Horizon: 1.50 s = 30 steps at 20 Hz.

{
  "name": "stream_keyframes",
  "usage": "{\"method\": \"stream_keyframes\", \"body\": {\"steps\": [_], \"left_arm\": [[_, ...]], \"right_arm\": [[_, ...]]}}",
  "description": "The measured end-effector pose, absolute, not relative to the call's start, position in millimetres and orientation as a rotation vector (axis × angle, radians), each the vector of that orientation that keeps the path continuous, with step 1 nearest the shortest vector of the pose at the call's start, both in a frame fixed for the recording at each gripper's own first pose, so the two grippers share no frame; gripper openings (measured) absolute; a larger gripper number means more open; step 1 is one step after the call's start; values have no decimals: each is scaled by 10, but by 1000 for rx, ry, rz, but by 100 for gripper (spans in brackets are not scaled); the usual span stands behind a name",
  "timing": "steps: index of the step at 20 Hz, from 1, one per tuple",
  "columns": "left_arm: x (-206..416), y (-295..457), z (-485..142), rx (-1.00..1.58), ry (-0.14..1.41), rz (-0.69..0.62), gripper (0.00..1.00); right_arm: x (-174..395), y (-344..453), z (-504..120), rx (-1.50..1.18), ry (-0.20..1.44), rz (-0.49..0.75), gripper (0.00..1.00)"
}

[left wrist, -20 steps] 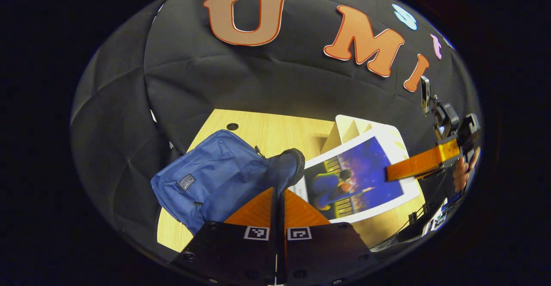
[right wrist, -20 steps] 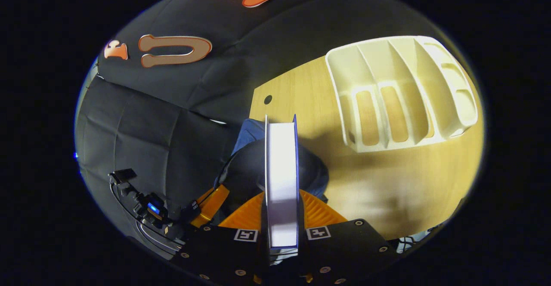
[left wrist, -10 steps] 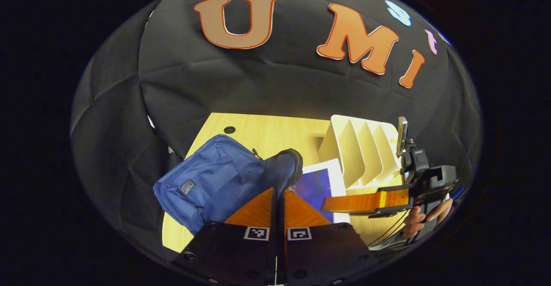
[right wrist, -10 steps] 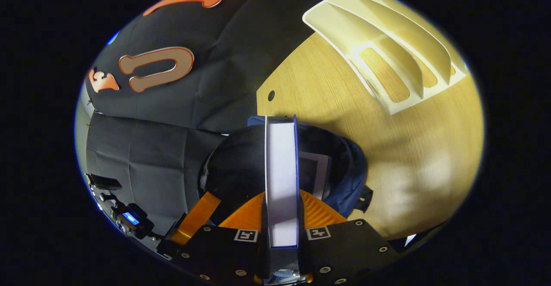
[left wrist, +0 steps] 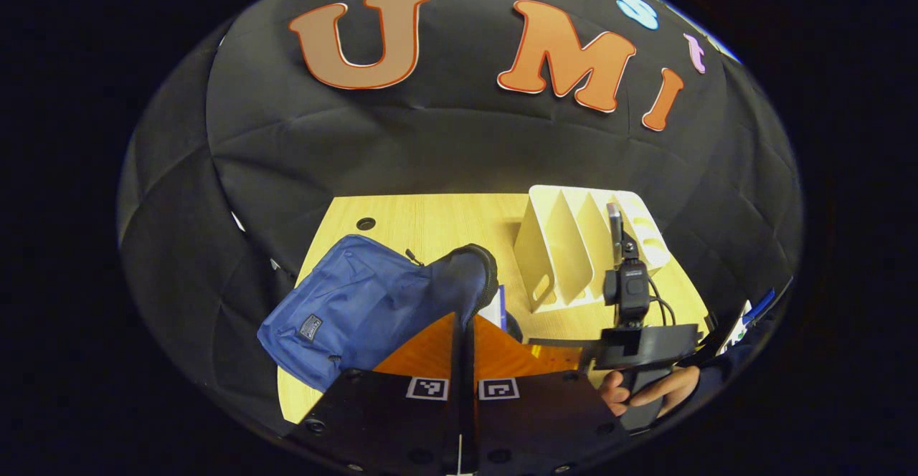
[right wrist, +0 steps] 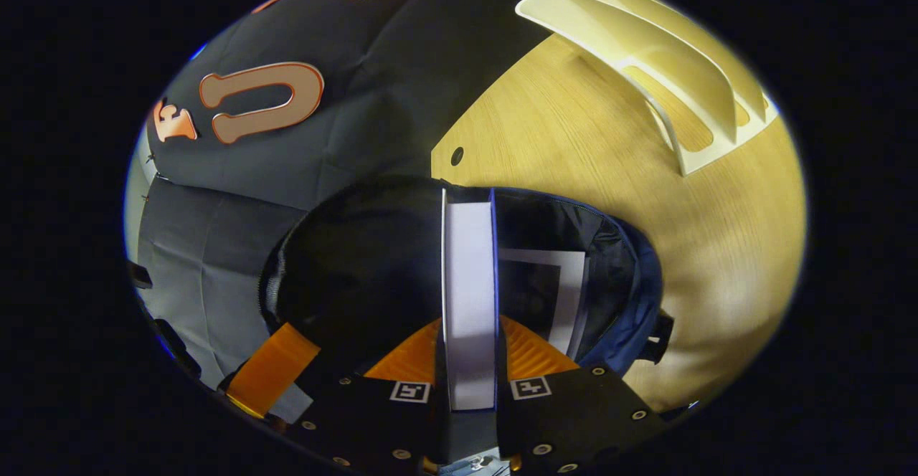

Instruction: Open the schoolbag, grab two books from the bookshelf and put them into the schoolbag.

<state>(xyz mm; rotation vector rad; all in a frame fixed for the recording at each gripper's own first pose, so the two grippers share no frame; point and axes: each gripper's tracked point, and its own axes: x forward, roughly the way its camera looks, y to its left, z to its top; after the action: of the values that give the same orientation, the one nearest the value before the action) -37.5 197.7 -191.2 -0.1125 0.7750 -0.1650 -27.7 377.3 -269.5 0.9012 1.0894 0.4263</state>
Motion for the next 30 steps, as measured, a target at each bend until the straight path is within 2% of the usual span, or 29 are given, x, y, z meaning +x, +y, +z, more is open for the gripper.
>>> {"method": "stream_keyframes", "body": {"steps": [1,2,3,6,9,11,13,15,16,17,22,27,30], "left_arm": [[-379,1968,-1913,-112,778,-170,1],[-383,1945,-1917,-115,778,-179,6],[-395,1922,-1915,-119,783,-187,1],[-428,1859,-1897,-105,787,-206,1],[-378,1939,-1921,-97,784,-182,1],[-340,2027,-1937,-116,779,-158,1],[-327,2038,-1960,-137,776,-149,1],[-314,2054,-1992,-133,777,-137,1],[-312,2068,-2041,-125,786,-127,1],[-325,2081,-2100,-120,800,-118,1],[-306,1970,-2176,-93,805,-111,0],[-288,1826,-2211,-65,797,-104,6],[-263,1713,-2123,-48,766,-108,14]], "right_arm": [[-269,3823,-2706,904,1089,426,26],[-265,3869,-2710,905,1089,427,26],[-258,3906,-2727,902,1087,430,26],[-225,4026,-2794,891,1093,439,27],[-280,4096,-2897,901,1182,419,30],[-214,4039,-2870,888,1186,394,38],[-250,3935,-2799,888,1201,389,41],[-291,3794,-2734,862,1213,395,54],[-258,3776,-2642,884,1198,412,64],[-247,3741,-2560,912,1195,423,65],[-24,3241,-2225,859,1042,407,67],[350,2454,-1931,596,778,329,69],[488,1944,-1784,472,667,248,72]]}}
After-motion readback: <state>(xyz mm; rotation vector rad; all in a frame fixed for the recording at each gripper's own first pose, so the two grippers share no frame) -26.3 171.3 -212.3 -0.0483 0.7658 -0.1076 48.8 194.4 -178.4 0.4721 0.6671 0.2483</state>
